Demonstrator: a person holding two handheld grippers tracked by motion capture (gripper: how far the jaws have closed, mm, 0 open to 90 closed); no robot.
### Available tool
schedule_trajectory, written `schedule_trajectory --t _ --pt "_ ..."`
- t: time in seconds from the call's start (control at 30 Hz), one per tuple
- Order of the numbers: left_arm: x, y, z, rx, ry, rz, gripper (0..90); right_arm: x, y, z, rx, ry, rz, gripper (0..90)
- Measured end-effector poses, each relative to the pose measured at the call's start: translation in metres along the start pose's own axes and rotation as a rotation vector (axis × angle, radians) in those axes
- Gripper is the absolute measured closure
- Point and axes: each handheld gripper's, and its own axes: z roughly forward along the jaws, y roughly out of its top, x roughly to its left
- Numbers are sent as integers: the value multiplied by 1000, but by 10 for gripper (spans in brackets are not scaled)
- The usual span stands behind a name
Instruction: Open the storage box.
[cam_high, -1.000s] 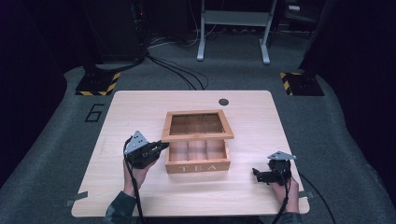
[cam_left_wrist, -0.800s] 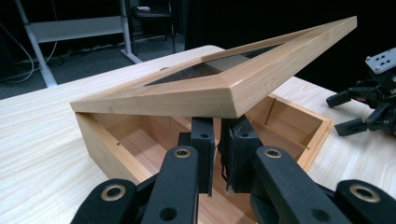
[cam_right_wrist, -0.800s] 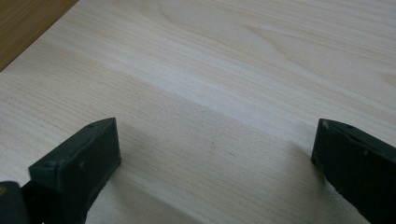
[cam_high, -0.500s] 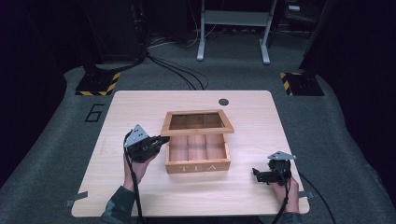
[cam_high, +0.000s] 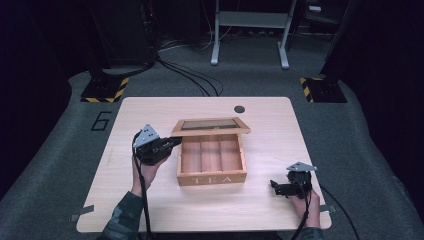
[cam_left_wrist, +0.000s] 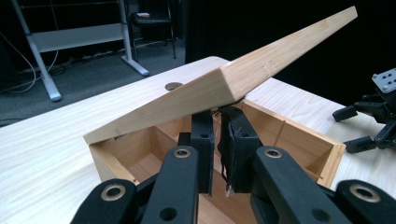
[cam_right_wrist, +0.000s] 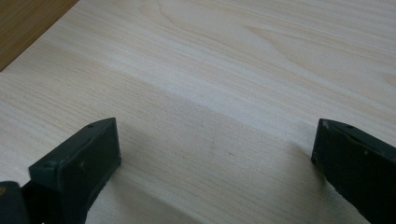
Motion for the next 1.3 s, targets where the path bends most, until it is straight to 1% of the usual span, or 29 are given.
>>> schedule_trajectory --t 0.03,0.27,0.47,0.73,0.87,0.9,1.3 --pt "1 2 1 -1 1 5 832 0 0 0 0 0 1 7" --pt "6 12 4 -3 7 9 832 0 0 0 2 2 -3 6" --pt "11 22 7 3 2 9 832 0 0 0 1 0 1 7" --pt "13 30 12 21 0 23 832 0 0 0 0 0 1 7" --pt "15 32 13 27 -7 20 833 0 0 0 1 0 0 6" --pt "16 33 13 25 3 22 832 0 0 0 1 2 0 7" --pt "22 41 16 30 10 26 833 0 0 0 0 2 -4 7"
